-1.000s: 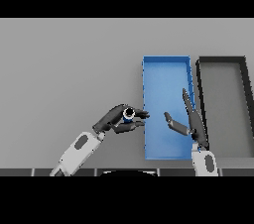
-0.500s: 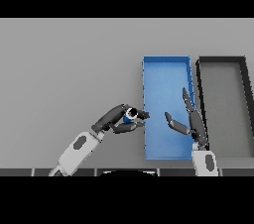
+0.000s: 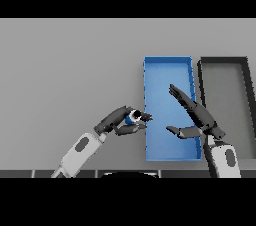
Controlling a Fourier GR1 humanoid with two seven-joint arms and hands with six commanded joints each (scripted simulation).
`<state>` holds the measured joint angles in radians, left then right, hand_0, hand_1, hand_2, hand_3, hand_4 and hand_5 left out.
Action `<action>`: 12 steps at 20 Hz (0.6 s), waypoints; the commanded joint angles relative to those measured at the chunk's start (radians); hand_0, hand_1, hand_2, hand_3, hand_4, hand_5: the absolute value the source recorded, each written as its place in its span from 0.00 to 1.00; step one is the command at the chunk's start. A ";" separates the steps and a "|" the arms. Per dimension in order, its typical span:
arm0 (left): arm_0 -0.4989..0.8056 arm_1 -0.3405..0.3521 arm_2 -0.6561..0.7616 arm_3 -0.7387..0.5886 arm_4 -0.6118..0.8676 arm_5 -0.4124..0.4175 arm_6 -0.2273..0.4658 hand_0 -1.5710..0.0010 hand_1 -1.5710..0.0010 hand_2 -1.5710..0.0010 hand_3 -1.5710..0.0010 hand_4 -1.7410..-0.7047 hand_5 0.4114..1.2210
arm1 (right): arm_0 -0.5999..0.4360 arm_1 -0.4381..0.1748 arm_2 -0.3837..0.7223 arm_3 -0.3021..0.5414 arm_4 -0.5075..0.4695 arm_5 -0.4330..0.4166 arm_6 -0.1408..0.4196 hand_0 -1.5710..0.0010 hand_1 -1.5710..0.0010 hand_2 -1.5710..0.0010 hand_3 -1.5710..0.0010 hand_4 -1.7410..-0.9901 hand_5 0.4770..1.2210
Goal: Pick up the blue pipe and place it into the blue bin.
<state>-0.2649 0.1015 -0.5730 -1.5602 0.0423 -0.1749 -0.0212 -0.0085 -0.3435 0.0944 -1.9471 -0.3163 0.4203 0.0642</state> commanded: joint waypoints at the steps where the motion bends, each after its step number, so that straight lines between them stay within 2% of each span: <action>1: 0.006 0.004 0.000 -0.011 -0.003 -0.002 -0.005 0.00 0.00 0.00 0.05 0.00 1.00 | -0.013 -0.021 0.012 -0.018 -0.020 0.023 0.023 1.00 1.00 1.00 1.00 0.56 0.03; 4: 0.000 0.004 0.014 -0.008 -0.007 -0.011 0.004 0.00 0.00 0.00 0.05 0.00 1.00 | -0.104 -0.026 0.074 -0.032 -0.050 0.050 0.120 1.00 1.00 1.00 1.00 0.58 0.03; 6: 0.000 -0.008 0.010 -0.011 -0.012 -0.014 0.009 0.00 0.00 0.00 0.06 0.00 1.00 | -0.160 -0.022 0.120 -0.046 -0.023 0.069 0.139 1.00 1.00 1.00 1.00 0.57 0.05; 8: 0.009 -0.004 0.012 -0.016 -0.021 -0.019 0.001 0.00 0.00 0.00 0.05 0.00 1.00 | -0.211 -0.007 0.163 -0.019 0.021 0.095 0.156 1.00 1.00 1.00 1.00 0.60 0.06; 11: 0.001 -0.008 0.027 -0.008 -0.012 -0.042 -0.016 0.00 0.00 0.00 0.04 0.00 1.00 | -0.267 0.020 0.209 -0.013 0.009 0.115 0.192 1.00 1.00 1.00 1.00 0.67 0.07; 12: -0.006 -0.016 0.029 -0.005 -0.009 -0.049 -0.012 0.00 0.00 0.00 0.04 0.00 1.00 | -0.302 0.030 0.214 0.008 0.005 0.111 0.222 1.00 1.00 1.00 1.00 0.68 0.07</action>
<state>-0.2713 0.0845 -0.5446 -1.5654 0.0329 -0.2250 -0.0333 -0.3114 -0.3126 0.3085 -1.9389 -0.3108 0.5303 0.2885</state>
